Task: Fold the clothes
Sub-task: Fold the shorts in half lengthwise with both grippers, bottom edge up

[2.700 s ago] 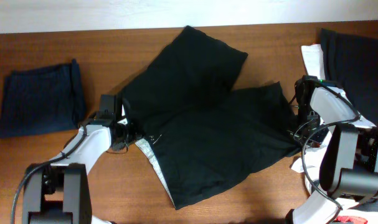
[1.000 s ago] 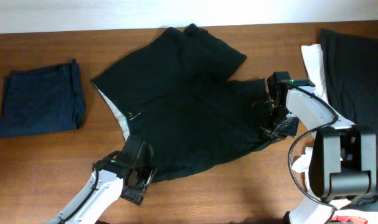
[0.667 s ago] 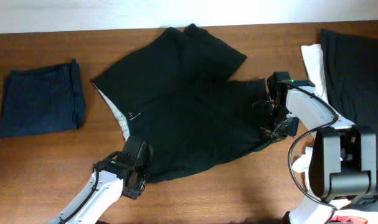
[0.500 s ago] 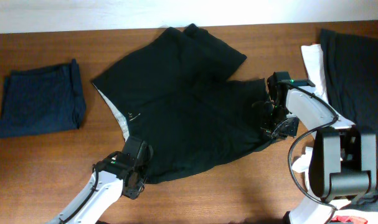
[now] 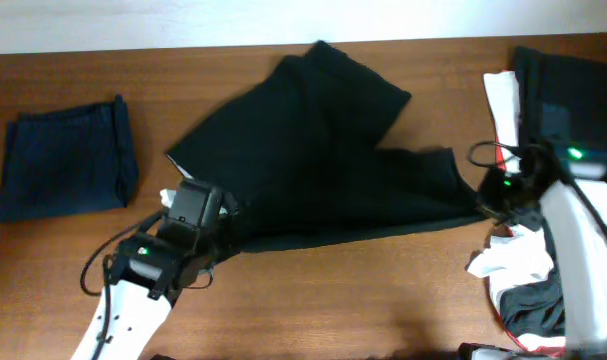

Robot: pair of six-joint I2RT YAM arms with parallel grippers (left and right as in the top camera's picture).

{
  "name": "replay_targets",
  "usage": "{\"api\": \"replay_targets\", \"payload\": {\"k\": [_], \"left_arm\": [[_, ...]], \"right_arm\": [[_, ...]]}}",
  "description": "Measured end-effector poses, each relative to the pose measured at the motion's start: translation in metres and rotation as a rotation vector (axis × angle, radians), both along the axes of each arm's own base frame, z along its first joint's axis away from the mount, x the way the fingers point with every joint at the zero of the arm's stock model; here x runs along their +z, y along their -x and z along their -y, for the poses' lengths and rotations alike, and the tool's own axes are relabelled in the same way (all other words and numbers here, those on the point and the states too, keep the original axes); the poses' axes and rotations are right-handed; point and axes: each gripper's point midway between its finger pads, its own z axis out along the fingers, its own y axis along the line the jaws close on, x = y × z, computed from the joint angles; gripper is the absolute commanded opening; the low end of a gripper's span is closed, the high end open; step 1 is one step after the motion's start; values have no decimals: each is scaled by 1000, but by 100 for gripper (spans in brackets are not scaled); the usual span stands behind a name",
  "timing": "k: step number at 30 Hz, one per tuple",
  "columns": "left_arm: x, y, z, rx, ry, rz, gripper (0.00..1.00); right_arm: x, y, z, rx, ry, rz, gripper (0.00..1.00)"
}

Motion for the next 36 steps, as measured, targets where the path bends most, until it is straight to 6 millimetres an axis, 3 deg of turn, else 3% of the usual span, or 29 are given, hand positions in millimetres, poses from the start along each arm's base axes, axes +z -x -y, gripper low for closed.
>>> {"api": "replay_targets", "payload": {"k": [4,6,10,14,16,20,23,28,32,36], "left_arm": [[9,19,8,-67,33,-76,1],[9,47,8,-63,55,-176,1],[32,69,2,22,129,-120,1],[43,57,-10,124,114,-20,1],[38,46,-14,176,90,-22,1],[21,6,-22,292,53,-25,1],[8,-28,-35,384,61,-11,1],[-19,-74,-50,470,78,-2,1],[-46,-98,-53,488,55,-7,1],[-56,-117,-58,506,34,33,1]], "right_arm": [[39,30,16,-50,13,124,4],[52,46,18,-63,5,165,4],[67,40,12,-12,-20,243,4],[83,1,-6,147,-21,384,4],[90,-39,-20,259,8,475,4],[88,-100,-40,368,42,573,4],[75,-139,-50,406,36,617,4],[47,-184,-62,448,-19,658,4],[24,-210,-68,470,-55,677,4],[38,-236,-82,510,-40,800,4]]}}
